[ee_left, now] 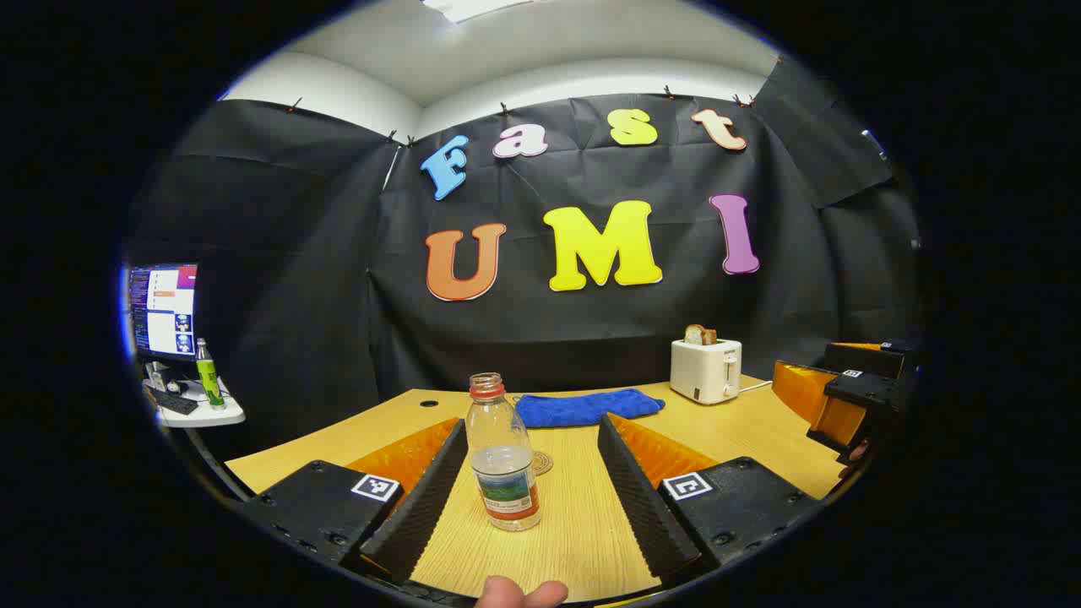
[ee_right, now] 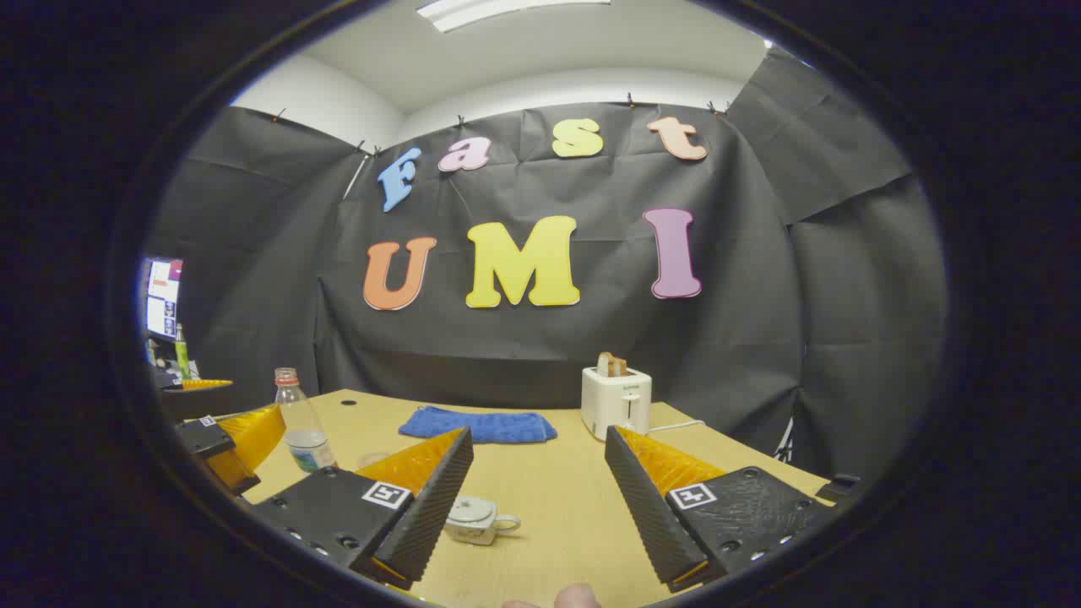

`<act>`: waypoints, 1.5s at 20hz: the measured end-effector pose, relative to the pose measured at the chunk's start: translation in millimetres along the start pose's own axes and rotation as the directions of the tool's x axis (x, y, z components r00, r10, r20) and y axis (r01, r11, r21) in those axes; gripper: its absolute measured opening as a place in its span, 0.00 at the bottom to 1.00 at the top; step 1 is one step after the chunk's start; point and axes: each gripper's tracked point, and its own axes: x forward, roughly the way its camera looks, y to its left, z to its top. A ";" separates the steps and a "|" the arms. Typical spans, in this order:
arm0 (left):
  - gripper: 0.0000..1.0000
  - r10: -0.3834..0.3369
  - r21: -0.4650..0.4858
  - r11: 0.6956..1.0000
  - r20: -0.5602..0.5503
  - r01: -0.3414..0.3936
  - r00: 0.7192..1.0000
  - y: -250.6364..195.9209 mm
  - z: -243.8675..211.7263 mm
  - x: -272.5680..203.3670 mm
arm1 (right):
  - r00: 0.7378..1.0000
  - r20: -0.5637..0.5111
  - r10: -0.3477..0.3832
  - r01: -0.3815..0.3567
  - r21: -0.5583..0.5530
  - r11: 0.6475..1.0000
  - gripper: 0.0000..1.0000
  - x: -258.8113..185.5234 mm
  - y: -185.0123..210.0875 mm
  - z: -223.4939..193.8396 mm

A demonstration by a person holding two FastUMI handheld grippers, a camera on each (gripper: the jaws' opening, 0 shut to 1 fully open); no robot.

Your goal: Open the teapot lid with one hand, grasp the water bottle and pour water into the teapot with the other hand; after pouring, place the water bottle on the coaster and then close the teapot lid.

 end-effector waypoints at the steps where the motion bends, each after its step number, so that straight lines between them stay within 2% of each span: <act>1: 0.97 -0.003 -0.003 1.000 -0.001 0.003 1.000 -0.4 -0.4 -0.2 | 1.000 0.000 0.000 0.000 0.001 1.000 0.95 -0.8 0.1 -0.9; 19: 0.97 0.002 0.018 1.000 -0.012 -0.002 1.000 7.7 -2.6 2.6 | 0.999 -0.018 0.033 -0.033 -0.011 0.999 0.95 3.7 10.7 -12.7; 23: 0.97 0.006 0.021 1.000 -0.006 -0.006 1.000 11.2 -2.9 4.3 | 0.998 -0.033 0.059 -0.060 -0.020 0.998 0.95 12.2 20.8 -25.7; 30: 0.97 0.026 0.024 0.999 -0.010 -0.026 1.000 23.9 -3.3 6.9 | 0.987 -0.128 0.096 -0.099 -0.021 0.995 0.95 39.5 41.8 -71.7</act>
